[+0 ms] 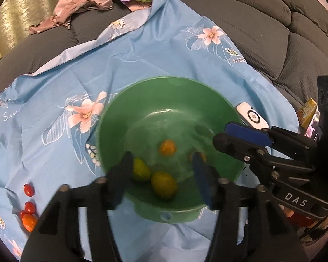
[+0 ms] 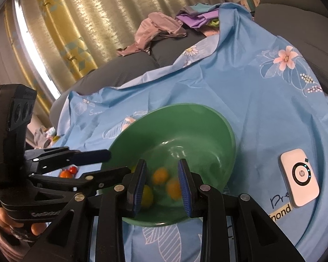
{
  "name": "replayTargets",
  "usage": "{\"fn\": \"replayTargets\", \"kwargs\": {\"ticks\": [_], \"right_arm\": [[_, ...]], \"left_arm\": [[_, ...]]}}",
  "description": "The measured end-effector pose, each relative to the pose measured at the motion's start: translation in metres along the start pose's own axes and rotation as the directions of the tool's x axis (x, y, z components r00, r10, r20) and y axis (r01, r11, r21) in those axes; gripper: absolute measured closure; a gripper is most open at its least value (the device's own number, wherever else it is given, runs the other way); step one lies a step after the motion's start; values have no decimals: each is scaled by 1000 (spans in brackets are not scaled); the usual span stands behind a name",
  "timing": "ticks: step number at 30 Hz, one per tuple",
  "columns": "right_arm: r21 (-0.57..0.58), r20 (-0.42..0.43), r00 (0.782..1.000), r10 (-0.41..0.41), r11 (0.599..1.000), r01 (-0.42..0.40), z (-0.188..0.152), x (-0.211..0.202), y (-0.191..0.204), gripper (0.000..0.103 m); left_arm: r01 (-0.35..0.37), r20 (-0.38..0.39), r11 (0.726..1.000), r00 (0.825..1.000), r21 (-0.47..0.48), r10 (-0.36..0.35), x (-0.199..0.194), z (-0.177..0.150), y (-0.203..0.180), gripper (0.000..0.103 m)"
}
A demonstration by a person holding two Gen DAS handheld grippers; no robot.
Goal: Organize fruits
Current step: 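Lower into the bowl and open left gripper while right gripper opens too, then move left tool to the large orange while right tool withdraws from bowl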
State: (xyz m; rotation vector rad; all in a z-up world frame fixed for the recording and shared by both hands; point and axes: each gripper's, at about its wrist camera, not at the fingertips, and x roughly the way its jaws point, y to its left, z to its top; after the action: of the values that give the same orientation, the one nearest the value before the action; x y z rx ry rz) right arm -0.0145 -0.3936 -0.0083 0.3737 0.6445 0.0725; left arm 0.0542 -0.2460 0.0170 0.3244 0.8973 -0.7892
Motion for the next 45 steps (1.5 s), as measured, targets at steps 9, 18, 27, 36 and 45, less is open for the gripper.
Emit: {"fn": "replayTargets", "kwargs": {"ticks": [9,18,27,36,45], "right_arm": [[-22,17,1000,-18,1000,18,-1,-16,14,67],[-86,36,999,-9,996,12,-4,-34,46,55],[-170,35,999,28,985,-22,-11,-47,87,55],[-222,18,998,59,974,-54,-18,-49,118,55],[-266,-61,994,92,958,-105,-33,-31,144,55]], "left_arm": [[-79,28,995,996,-63,81,-30,-19,16,17],[-158,52,973,984,-170,168,-71,-68,41,8],[-211,72,945,969,-249,235,-111,-108,57,6],[-240,55,914,961,-328,272,-137,-147,77,6],[-273,20,878,952,-394,305,-153,-196,99,6]]}}
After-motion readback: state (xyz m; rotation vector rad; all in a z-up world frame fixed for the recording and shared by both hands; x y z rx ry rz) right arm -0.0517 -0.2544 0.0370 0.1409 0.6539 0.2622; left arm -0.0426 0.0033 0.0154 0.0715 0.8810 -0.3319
